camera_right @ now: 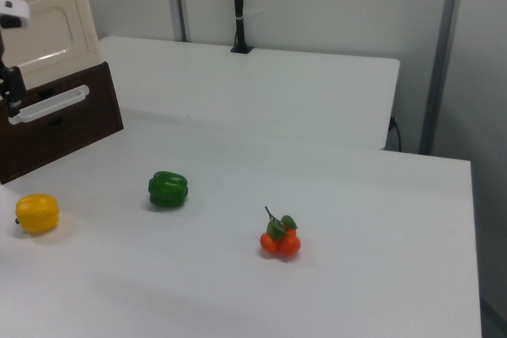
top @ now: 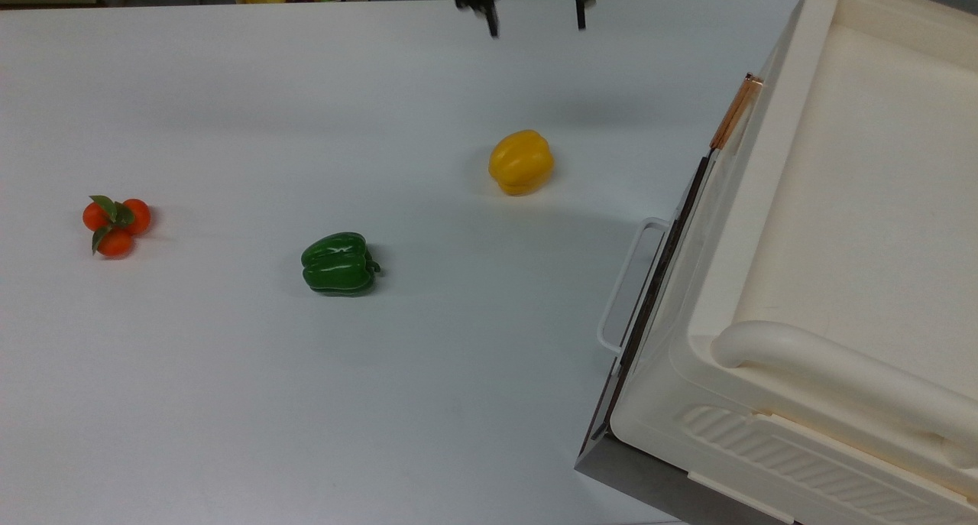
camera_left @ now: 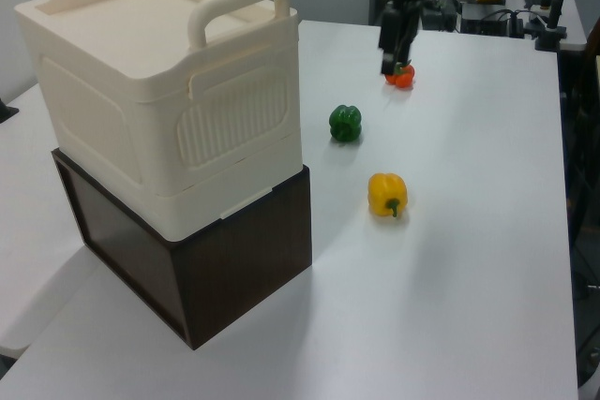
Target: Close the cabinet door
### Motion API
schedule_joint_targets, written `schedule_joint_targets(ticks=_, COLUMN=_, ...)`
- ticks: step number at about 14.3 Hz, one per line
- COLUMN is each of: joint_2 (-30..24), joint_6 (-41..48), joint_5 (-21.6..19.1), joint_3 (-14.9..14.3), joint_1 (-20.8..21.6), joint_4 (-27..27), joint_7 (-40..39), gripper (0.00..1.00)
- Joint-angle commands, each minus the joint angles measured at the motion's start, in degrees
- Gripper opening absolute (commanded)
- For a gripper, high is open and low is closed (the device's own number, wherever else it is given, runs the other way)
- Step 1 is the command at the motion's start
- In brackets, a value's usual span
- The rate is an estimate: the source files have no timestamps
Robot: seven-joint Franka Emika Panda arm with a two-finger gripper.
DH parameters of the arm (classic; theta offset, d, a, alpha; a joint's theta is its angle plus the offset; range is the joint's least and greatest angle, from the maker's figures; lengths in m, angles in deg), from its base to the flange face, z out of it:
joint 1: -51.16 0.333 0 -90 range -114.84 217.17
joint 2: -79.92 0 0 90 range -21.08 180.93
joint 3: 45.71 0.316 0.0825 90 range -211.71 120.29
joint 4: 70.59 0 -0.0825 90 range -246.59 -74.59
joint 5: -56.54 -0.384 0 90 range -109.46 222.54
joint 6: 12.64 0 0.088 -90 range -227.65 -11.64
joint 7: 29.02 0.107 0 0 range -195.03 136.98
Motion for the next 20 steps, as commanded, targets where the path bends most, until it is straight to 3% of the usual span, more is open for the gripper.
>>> schedule_joint_targets(ticks=1, joint_2=-4.5, joint_6=8.6, joint_5=7.2, joint_3=-0.4, joint_1=0.8, joint_4=-1.3, joint_7=6.8, gripper=1.0)
schedule_joint_targets(ticks=4, joint_2=-6.8, joint_6=16.1, joint_5=8.5, joint_3=-1.2, joint_1=0.0, joint_4=-1.4, joint_7=5.5, gripper=1.0)
schedule_joint_targets(ticks=6, joint_2=-7.4, joint_6=16.4, joint_5=8.3, joint_3=-1.2, joint_1=-2.7, joint_4=-1.4, joint_7=1.0, gripper=1.0)
schedule_joint_targets(ticks=8, joint_2=-8.2, joint_6=14.7, joint_5=8.1, joint_3=-2.6, joint_1=-3.5, joint_4=-1.4, joint_7=-2.8, gripper=1.0)
schedule_joint_targets(ticks=11, joint_2=-7.8, joint_6=7.3, joint_5=7.9, joint_3=-8.5, joint_1=-0.9, joint_4=-1.6, joint_7=-10.2, gripper=1.0)
schedule_joint_targets(ticks=18, joint_2=-5.1, joint_6=-2.7, joint_5=5.2, joint_3=-14.1, joint_1=2.1, joint_4=-1.9, joint_7=-20.3, gripper=1.0)
schedule_joint_targets(ticks=20, joint_2=-5.3, joint_6=-2.4, joint_5=4.5, joint_3=-14.2, joint_1=2.1, joint_4=-1.9, joint_7=-20.6, gripper=1.0)
